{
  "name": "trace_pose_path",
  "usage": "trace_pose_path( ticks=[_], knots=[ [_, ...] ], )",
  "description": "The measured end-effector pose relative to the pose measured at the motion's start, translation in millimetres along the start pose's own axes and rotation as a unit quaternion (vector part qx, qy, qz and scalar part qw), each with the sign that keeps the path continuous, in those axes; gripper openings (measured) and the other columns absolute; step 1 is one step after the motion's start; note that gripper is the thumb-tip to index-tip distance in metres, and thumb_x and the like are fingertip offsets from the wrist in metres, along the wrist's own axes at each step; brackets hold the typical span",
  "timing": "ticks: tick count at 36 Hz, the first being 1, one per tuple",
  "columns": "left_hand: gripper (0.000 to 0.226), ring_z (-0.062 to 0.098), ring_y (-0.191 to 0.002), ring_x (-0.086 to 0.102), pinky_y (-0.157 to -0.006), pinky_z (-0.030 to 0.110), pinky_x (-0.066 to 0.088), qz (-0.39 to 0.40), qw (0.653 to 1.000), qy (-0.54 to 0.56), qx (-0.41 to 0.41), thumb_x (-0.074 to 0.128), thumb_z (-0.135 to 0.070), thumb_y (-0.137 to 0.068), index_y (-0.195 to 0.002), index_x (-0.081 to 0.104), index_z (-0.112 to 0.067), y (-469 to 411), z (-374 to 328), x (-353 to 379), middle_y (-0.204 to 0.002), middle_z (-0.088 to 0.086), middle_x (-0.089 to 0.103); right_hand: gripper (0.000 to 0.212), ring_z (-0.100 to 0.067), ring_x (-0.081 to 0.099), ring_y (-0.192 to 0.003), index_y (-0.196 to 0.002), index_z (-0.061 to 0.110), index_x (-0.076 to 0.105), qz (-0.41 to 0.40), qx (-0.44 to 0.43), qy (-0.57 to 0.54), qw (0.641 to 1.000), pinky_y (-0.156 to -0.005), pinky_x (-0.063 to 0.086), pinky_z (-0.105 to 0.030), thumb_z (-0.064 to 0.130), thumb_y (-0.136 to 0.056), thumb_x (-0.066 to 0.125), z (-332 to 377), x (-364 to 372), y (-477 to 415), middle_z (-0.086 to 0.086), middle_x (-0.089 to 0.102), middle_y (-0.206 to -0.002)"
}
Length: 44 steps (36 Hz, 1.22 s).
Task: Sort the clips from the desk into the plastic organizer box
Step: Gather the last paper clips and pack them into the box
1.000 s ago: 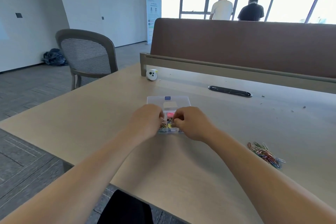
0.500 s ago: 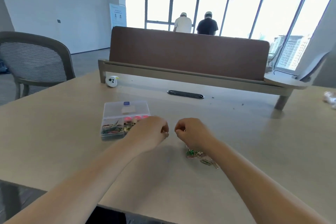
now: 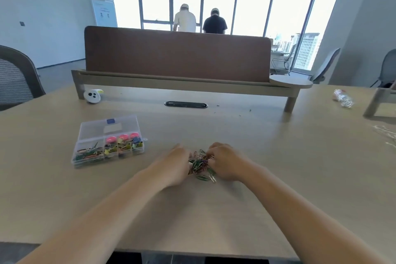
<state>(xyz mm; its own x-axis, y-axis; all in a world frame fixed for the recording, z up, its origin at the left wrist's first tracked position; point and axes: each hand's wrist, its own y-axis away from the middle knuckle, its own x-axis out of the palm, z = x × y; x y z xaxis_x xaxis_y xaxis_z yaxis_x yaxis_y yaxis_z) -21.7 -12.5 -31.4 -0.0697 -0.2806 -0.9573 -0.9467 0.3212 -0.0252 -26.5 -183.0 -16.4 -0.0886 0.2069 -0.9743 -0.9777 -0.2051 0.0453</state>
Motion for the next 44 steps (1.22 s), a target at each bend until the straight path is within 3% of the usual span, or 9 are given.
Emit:
trace_pose_path(
  ticks=[4,11,16,20,25,28,31,34,44],
  knots=[
    [0.025,0.025,-0.105,0.058,-0.089,0.032,0.047,-0.005,1.000,0.026,0.015,0.051,-0.023,-0.093,-0.113,0.066,-0.029,-4,1,2,-0.109,0.006,0.060,0.029,-0.028,0.061,-0.098,-0.094,0.014,0.069,-0.014,0.004,-0.054,0.998,-0.086,0.053,-0.039,0.018,-0.080,0.043,3,-1,-1,-0.005,0.066,-0.106],
    [0.025,0.019,-0.106,0.054,-0.080,0.024,0.036,-0.057,0.996,0.062,0.044,0.049,-0.015,-0.096,-0.110,0.069,-0.020,-9,1,0,-0.104,-0.001,0.057,0.043,-0.019,0.054,-0.122,-0.132,0.022,0.057,-0.031,-0.004,-0.098,0.995,-0.102,0.044,-0.032,0.015,-0.092,0.042,0,-3,-13,0.001,0.057,-0.136],
    [0.031,0.022,-0.123,0.049,-0.100,0.028,0.037,-0.033,0.995,0.061,0.067,0.043,-0.013,-0.097,-0.121,0.063,-0.015,-11,1,-1,-0.128,0.004,0.055,0.046,-0.022,0.058,-0.111,-0.123,0.025,0.065,-0.011,-0.024,-0.091,0.995,-0.088,0.048,-0.029,0.009,-0.087,0.041,6,-6,-9,-0.002,0.064,-0.125],
    [0.024,0.022,-0.092,0.060,-0.080,0.035,0.049,0.006,0.996,0.056,0.068,0.041,-0.014,-0.093,-0.096,0.061,-0.027,-8,2,0,-0.098,-0.002,0.066,0.044,-0.023,0.061,-0.104,-0.113,0.022,0.069,-0.005,-0.035,-0.118,0.992,-0.088,0.051,-0.034,0.006,-0.081,0.043,4,-9,-1,-0.002,0.068,-0.115],
    [0.030,0.018,-0.101,0.060,-0.080,0.026,0.043,0.005,0.996,0.038,0.078,0.044,-0.015,-0.095,-0.112,0.067,-0.025,2,-2,-8,-0.109,-0.001,0.069,0.041,-0.018,0.060,-0.113,-0.118,0.019,0.067,-0.019,-0.019,-0.154,0.988,-0.098,0.047,-0.031,0.009,-0.085,0.046,-5,-8,3,0.001,0.066,-0.122],
    [0.030,0.016,-0.110,0.059,-0.084,0.022,0.040,0.001,0.997,0.043,0.071,0.050,-0.021,-0.097,-0.124,0.063,-0.021,2,-1,-15,-0.121,0.000,0.065,0.038,-0.018,0.055,-0.120,-0.128,0.019,0.060,-0.020,-0.016,-0.102,0.994,-0.102,0.043,-0.030,0.023,-0.091,0.053,-13,-12,2,0.001,0.060,-0.132],
    [0.035,0.014,-0.110,0.058,-0.083,0.024,0.041,0.001,0.996,0.060,0.068,0.059,-0.028,-0.092,-0.126,0.060,-0.023,16,3,-20,-0.120,0.000,0.064,0.069,-0.025,0.054,-0.116,-0.132,0.019,0.055,0.013,-0.002,-0.020,1.000,-0.093,0.045,-0.035,0.060,-0.078,0.067,-11,-14,16,-0.001,0.057,-0.125],
    [0.050,0.019,-0.112,0.055,-0.084,0.027,0.043,0.020,0.998,0.038,0.051,0.070,-0.034,-0.081,-0.128,0.058,-0.021,13,2,-23,-0.122,0.003,0.061,0.088,-0.028,0.053,-0.111,-0.132,0.019,0.052,0.058,0.009,0.015,0.998,-0.090,0.047,-0.038,0.071,-0.065,0.071,-11,-13,19,-0.003,0.047,-0.124],
    [0.045,0.022,-0.096,0.059,-0.067,0.026,0.036,0.052,0.997,0.015,0.046,0.076,-0.035,-0.075,-0.116,0.065,-0.019,1,-4,-18,-0.105,0.004,0.064,0.058,-0.023,0.053,-0.101,-0.124,0.024,0.059,0.045,-0.041,0.027,0.998,-0.080,0.043,-0.032,0.052,-0.076,0.073,4,-7,-1,-0.001,0.048,-0.114]
  ],
)
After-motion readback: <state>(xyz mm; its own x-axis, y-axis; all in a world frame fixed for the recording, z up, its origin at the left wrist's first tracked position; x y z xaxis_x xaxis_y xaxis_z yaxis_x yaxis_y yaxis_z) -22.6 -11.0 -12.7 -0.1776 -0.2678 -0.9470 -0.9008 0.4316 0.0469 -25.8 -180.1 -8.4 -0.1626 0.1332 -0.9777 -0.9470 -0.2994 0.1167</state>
